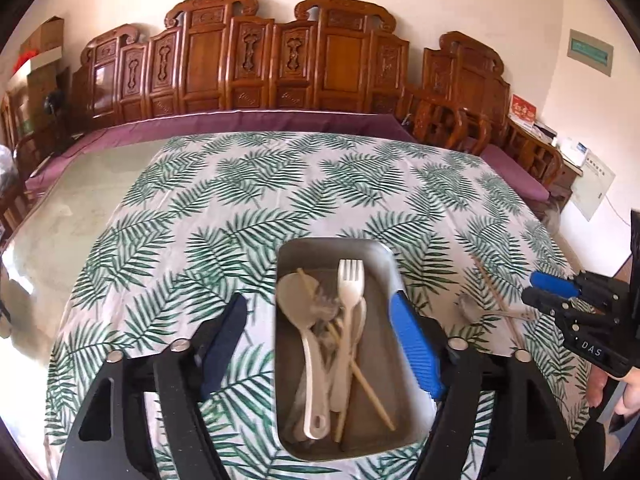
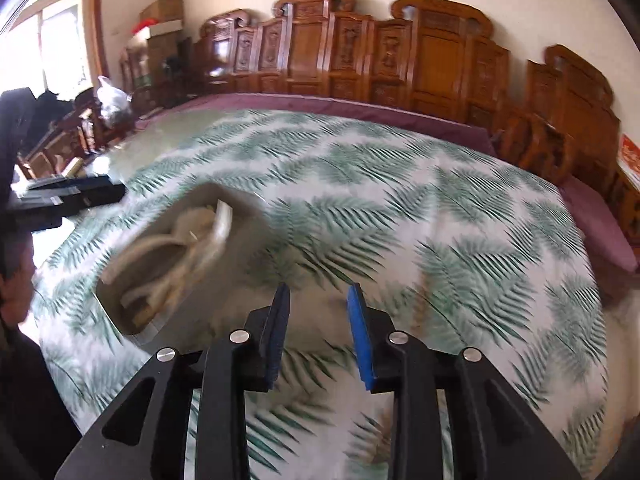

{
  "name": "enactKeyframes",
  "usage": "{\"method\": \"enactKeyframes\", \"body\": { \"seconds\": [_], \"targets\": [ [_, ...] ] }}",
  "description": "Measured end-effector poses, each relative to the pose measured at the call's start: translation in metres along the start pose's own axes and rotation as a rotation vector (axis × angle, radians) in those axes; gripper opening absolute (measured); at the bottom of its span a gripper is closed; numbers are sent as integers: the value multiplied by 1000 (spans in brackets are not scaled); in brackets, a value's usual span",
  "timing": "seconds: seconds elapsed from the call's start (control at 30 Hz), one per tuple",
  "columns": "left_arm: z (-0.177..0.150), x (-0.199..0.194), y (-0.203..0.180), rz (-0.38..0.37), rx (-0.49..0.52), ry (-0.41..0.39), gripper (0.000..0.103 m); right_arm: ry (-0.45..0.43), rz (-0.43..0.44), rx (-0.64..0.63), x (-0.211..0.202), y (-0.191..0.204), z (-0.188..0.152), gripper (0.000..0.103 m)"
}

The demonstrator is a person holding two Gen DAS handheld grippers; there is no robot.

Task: Organize utensils
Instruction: 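Move right tool back toward the metal spoon on the cloth, then grasp the metal spoon by its handle with right tool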

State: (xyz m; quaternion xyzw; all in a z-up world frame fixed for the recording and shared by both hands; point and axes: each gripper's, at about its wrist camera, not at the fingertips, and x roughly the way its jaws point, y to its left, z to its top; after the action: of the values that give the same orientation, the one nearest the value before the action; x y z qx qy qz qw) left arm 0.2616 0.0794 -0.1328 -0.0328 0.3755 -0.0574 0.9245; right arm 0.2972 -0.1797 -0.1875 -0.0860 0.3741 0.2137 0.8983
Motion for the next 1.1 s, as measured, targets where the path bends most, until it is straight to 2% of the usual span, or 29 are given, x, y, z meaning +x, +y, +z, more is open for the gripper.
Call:
{"method": "enactKeyframes", "body": {
  "seconds": [0.13, 0.33, 0.73, 0.93, 1.1],
  "targets": [
    [-1, 0, -17, -25, 16, -3, 74, 51, -52, 11, 0, -25, -27, 33],
    [-6, 4, -44, -52, 52, -2, 74, 118, -45, 6, 18, -40, -44, 33],
    [-20, 12, -74, -82, 109, 25, 74, 284, 5, -76, 87, -38, -28, 33],
    [-23, 12, -78, -83, 119, 27, 74, 336, 23, -114, 97, -36, -23, 32],
    [-23, 11, -81, -84, 123, 28, 74, 373, 63, -141, 95, -31, -25, 22]
  ]
}}
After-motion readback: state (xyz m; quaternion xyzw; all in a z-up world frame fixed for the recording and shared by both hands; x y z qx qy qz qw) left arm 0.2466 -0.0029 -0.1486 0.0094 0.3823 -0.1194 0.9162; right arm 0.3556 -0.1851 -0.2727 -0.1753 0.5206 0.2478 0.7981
